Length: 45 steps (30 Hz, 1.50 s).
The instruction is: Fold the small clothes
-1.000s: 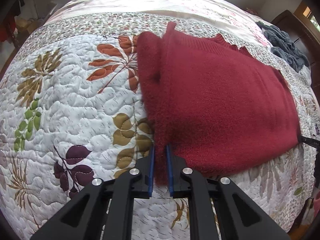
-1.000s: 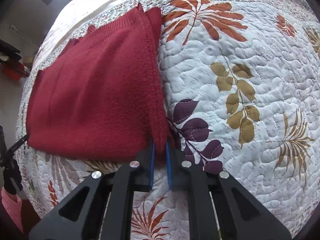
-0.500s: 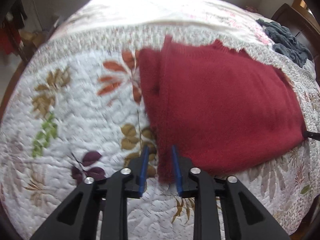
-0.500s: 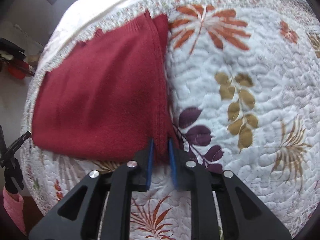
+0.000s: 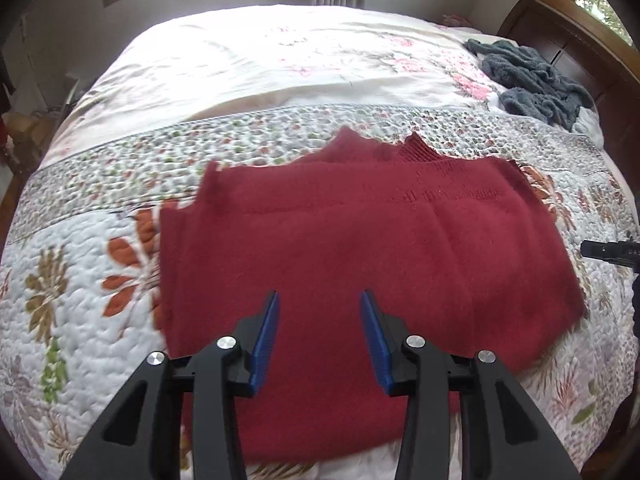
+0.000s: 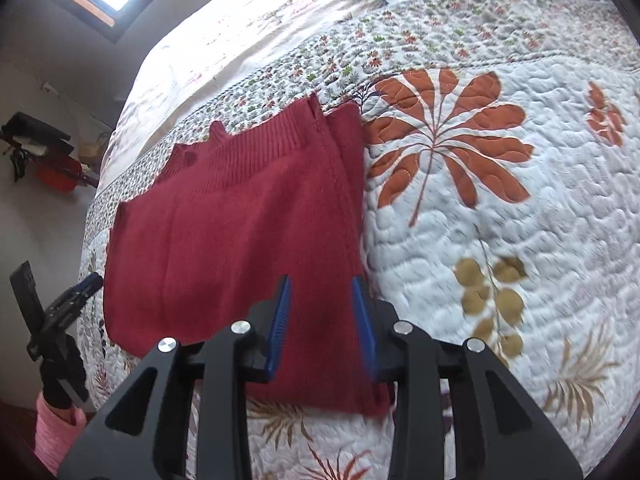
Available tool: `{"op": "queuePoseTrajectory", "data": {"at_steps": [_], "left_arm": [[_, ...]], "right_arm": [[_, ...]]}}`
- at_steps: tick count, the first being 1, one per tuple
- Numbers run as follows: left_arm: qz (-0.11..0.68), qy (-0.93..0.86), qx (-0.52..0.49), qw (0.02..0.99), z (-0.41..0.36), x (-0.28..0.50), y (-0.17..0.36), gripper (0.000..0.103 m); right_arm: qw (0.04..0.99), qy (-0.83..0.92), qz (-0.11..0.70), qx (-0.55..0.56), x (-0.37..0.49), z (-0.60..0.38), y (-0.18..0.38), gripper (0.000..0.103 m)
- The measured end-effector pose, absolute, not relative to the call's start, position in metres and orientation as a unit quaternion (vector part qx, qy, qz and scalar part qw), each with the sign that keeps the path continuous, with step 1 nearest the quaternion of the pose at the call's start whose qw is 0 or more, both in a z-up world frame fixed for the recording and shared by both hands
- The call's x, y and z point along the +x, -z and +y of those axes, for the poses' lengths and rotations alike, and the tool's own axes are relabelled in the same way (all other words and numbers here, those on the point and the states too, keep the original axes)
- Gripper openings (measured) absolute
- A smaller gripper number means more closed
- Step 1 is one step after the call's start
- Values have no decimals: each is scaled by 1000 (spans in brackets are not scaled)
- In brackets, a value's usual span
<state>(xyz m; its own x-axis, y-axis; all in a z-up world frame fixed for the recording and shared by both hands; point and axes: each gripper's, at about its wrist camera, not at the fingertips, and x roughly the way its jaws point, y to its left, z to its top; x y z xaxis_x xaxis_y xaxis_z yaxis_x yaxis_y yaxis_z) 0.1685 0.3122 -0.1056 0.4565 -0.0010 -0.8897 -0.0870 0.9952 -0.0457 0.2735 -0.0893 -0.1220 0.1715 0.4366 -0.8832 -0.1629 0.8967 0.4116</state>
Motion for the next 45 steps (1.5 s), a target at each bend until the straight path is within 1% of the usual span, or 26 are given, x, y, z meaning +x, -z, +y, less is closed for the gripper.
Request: {"op": "queuePoseTrajectory", "data": {"at_steps": [8, 15, 18, 20, 32, 37, 42, 45], "left_arm": [[546, -38, -43, 836, 310, 184, 145, 42], [551, -40, -44, 833, 315, 186, 161, 43], [551, -39, -47, 832, 317, 186, 164, 43], [550, -37, -45, 833, 317, 185, 165, 44], [546, -33, -54, 835, 320, 185, 169, 45], [546, -34, -67, 835, 322, 185, 168, 45], [543, -27, -82, 835, 326, 176, 155, 44], [540, -23, -83, 837, 327, 171, 148, 43]], "right_arm": [[743, -187, 633, 116, 290, -91, 150, 32], [729, -200, 640, 138, 294, -91, 172, 32], [724, -207, 643, 138, 294, -86, 179, 22], [730, -208, 639, 125, 292, -83, 177, 20], [729, -194, 640, 143, 291, -88, 182, 18], [730, -189, 643, 134, 294, -77, 166, 13], [744, -235, 613, 121, 285, -51, 118, 11], [752, -243, 607, 85, 280, -24, 94, 11]]}}
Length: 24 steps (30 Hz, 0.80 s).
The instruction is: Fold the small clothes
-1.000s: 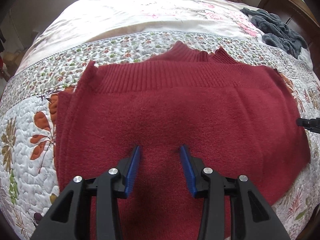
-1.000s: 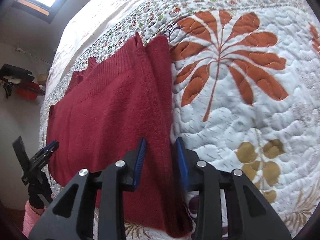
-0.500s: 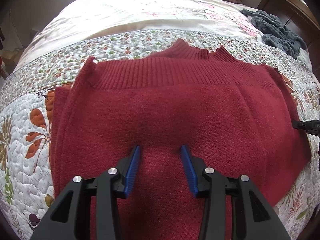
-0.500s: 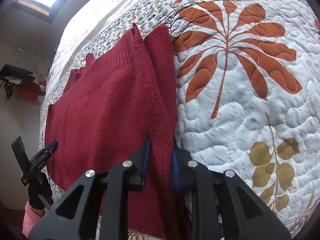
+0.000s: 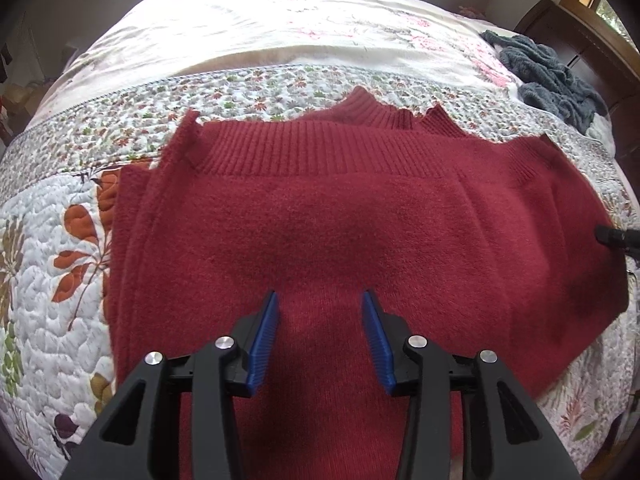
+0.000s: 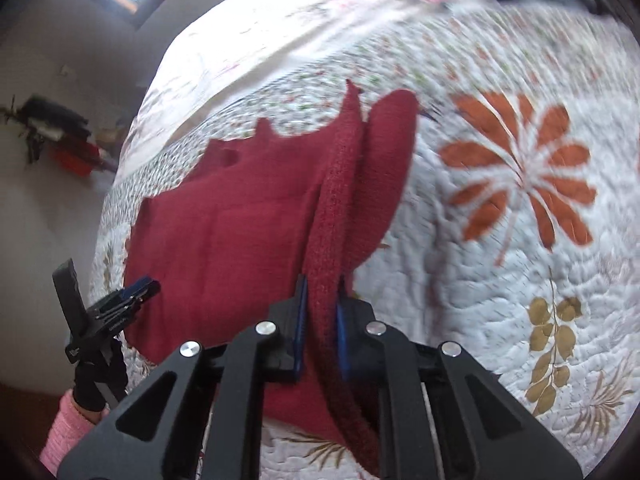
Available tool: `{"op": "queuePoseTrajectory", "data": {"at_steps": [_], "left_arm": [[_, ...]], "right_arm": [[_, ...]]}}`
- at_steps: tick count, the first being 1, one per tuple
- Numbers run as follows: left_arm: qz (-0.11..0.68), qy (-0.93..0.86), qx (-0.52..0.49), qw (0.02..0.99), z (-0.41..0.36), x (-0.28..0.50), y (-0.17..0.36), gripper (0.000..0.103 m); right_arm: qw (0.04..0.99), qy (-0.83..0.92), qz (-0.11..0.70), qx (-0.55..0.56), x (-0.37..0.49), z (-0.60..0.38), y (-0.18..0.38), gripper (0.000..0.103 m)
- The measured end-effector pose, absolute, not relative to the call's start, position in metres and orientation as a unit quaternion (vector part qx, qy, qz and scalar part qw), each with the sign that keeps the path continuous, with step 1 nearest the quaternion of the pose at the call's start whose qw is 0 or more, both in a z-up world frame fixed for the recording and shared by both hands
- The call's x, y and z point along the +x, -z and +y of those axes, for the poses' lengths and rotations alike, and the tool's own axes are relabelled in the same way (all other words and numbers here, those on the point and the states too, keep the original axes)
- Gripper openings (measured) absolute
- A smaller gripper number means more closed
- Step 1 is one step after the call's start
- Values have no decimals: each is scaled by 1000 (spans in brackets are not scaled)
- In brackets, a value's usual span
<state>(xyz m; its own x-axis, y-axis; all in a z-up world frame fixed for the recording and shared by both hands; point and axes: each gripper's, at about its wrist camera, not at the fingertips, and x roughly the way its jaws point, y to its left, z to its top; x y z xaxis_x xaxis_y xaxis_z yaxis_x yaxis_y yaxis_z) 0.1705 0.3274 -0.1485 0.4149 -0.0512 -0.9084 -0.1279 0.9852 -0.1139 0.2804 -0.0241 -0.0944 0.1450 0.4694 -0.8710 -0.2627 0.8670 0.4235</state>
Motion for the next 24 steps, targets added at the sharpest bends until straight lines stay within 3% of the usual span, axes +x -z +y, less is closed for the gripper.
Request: {"op": "queuePoseTrajectory", "data": {"at_steps": [10, 24], "left_arm": [[522, -20, -97, 847, 339, 157, 126, 43], [513, -10, -156, 844, 355, 152, 120, 43]], "right_arm": [[751, -257, 609, -10, 266, 66, 73, 9], [710, -271, 647, -53, 249, 145, 128, 11]]}}
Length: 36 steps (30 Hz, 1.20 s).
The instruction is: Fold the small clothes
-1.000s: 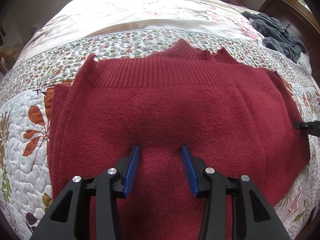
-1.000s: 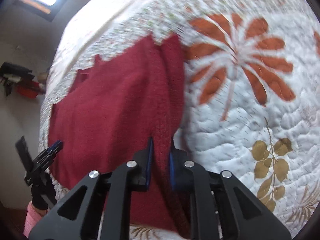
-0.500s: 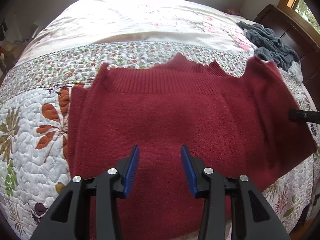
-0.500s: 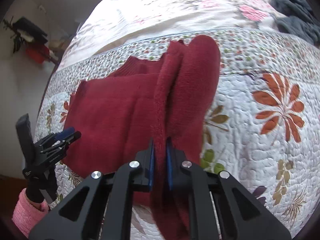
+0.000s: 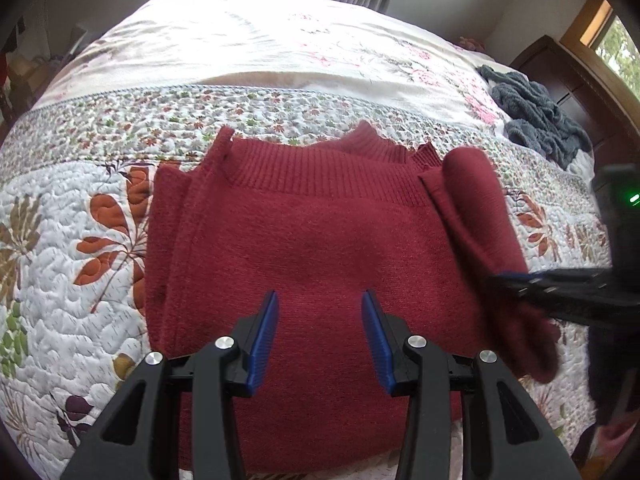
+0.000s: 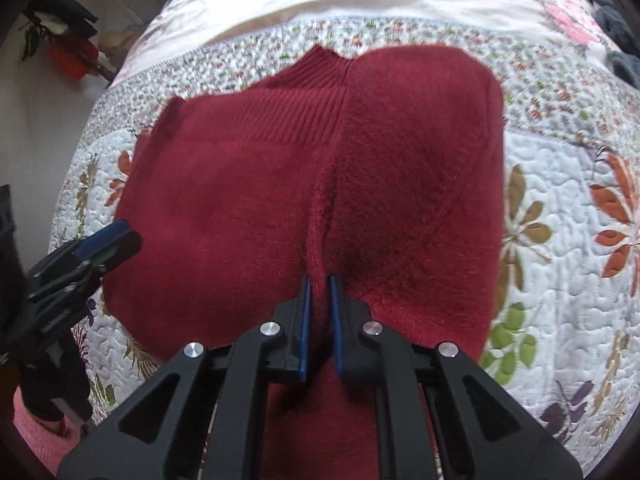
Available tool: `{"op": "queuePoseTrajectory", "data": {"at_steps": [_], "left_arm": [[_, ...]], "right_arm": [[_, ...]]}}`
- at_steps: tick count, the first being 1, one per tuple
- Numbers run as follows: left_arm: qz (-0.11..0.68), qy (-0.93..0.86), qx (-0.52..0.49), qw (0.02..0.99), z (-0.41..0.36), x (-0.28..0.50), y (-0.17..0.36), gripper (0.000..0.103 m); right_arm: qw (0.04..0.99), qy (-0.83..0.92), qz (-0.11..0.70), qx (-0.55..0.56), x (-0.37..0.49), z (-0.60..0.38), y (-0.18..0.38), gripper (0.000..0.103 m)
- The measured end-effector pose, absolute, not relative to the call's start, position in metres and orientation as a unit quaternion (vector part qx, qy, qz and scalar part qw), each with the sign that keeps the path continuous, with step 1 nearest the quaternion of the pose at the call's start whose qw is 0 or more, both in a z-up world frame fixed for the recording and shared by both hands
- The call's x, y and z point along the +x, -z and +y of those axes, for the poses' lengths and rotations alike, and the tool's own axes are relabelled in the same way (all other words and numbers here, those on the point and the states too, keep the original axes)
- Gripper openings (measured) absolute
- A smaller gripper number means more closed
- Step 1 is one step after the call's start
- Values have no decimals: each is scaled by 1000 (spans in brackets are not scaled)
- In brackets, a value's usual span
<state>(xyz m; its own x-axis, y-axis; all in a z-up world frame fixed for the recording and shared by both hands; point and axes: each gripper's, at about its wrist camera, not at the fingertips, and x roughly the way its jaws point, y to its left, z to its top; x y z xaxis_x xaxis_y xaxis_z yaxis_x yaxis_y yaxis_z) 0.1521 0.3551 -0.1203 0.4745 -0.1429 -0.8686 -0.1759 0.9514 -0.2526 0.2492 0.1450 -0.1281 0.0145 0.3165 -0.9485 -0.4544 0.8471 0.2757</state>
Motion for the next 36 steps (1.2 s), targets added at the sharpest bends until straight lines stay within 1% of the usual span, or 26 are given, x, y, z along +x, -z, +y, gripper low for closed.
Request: {"op": "queuePoseTrajectory", "data": {"at_steps": [5, 7, 9, 10, 11, 13, 15, 18, 20, 23, 26, 29, 32, 36], "left_arm": [[506, -3, -176, 844, 355, 151, 115, 43], [505, 3, -186, 843, 352, 152, 113, 43], [506, 9, -193, 841, 350, 153, 112, 43], [507, 12, -196, 839, 348, 153, 112, 43], [508, 17, -200, 838, 345, 154, 110, 43], [507, 24, -203, 838, 341, 154, 108, 43], [506, 32, -205, 837, 336, 156, 106, 43], [505, 44, -213, 835, 328, 160, 105, 43], [505, 50, -221, 832, 322, 163, 106, 43], [506, 66, -230, 829, 310, 170, 108, 44], [512, 79, -241, 821, 296, 183, 116, 44], [520, 88, -265, 807, 288, 196, 128, 44], [527, 96, -287, 794, 277, 211, 140, 44], [533, 98, -311, 781, 272, 229, 157, 44]], "right_arm": [[702, -276, 655, -46, 248, 149, 143, 13], [699, -283, 656, -29, 249, 145, 145, 16], [688, -299, 661, -3, 252, 142, 145, 30], [681, -309, 664, 12, 253, 139, 143, 33], [676, -317, 664, 19, 254, 137, 139, 39], [680, -337, 651, 24, 252, 132, 121, 41], [691, -347, 634, 27, 249, 125, 103, 48], [709, -348, 611, 47, 247, 100, 79, 52], [717, -339, 605, 70, 248, 79, 72, 52], [739, -306, 595, 77, 248, 40, 71, 52], [743, -274, 604, 89, 241, 8, 90, 52], [728, -259, 624, 119, 235, -15, 119, 52], [719, -252, 633, 139, 229, -25, 139, 51], [714, -256, 634, 151, 224, -31, 153, 51]]}}
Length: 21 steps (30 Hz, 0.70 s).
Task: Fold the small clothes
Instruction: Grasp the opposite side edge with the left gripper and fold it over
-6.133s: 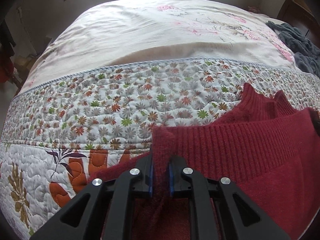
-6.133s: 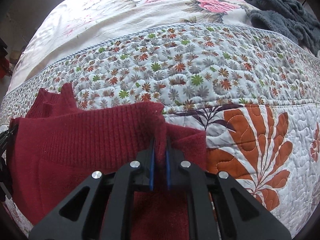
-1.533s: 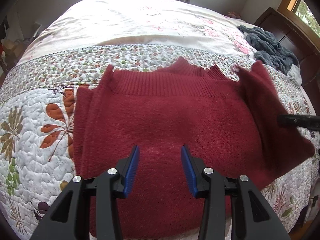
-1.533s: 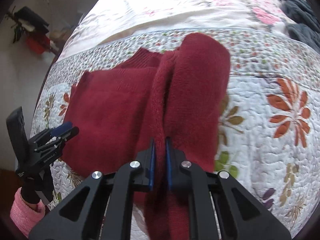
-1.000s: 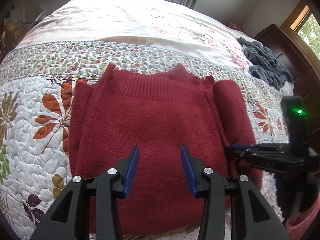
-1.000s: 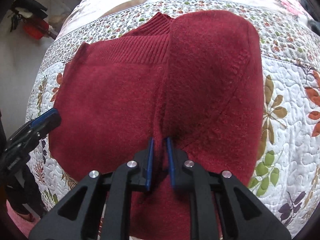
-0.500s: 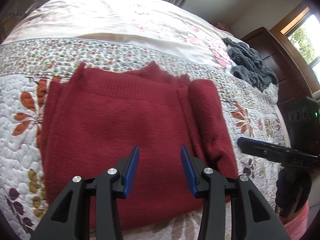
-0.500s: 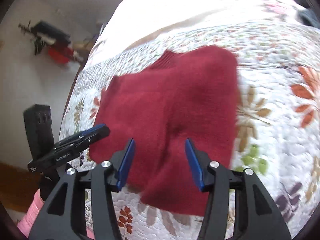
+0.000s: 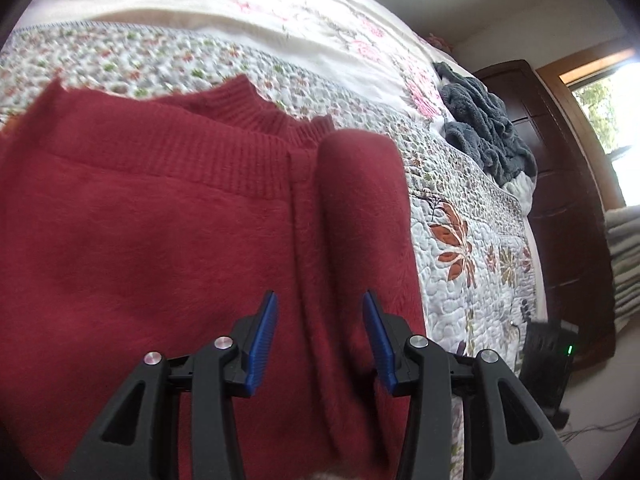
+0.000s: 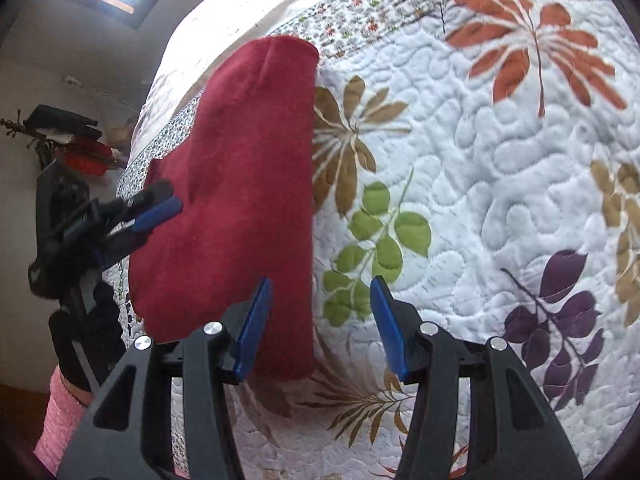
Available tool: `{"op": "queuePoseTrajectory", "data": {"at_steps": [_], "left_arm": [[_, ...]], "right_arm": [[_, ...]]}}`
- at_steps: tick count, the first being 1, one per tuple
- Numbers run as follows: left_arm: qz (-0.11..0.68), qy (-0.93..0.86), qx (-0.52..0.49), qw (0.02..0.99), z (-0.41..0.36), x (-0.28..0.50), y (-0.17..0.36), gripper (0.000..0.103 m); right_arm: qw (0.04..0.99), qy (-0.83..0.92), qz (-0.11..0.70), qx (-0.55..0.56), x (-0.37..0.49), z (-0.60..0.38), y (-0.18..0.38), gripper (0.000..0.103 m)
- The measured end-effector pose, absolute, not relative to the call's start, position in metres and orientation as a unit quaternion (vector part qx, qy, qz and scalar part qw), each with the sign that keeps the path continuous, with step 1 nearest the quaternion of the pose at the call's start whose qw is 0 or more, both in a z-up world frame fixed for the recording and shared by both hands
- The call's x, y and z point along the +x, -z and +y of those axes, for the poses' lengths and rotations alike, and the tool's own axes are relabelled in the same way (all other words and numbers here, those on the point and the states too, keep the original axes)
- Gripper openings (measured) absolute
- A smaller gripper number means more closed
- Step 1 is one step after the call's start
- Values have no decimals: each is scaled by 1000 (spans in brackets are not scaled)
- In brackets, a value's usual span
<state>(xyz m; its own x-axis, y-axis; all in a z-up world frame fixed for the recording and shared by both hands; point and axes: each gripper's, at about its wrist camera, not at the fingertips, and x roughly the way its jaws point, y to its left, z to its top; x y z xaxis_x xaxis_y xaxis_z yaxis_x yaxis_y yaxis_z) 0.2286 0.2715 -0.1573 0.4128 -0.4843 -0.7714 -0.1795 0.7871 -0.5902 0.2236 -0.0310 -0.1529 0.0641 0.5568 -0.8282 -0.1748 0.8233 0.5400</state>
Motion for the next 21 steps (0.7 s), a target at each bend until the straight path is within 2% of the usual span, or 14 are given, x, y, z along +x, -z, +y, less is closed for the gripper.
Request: {"op": "queuePoseTrajectory", "data": {"at_steps": [11, 13, 21], "left_arm": [[508, 142, -400, 750, 263, 241, 182, 52], [511, 139, -396, 750, 261, 240, 185, 56], [519, 149, -381, 750, 238, 253, 181, 56]], "right_arm": [[714, -259, 633, 149, 223, -25, 171, 51], [714, -260, 632, 150, 224, -24, 172, 51], [713, -262, 633, 151, 224, -20, 177, 51]]}}
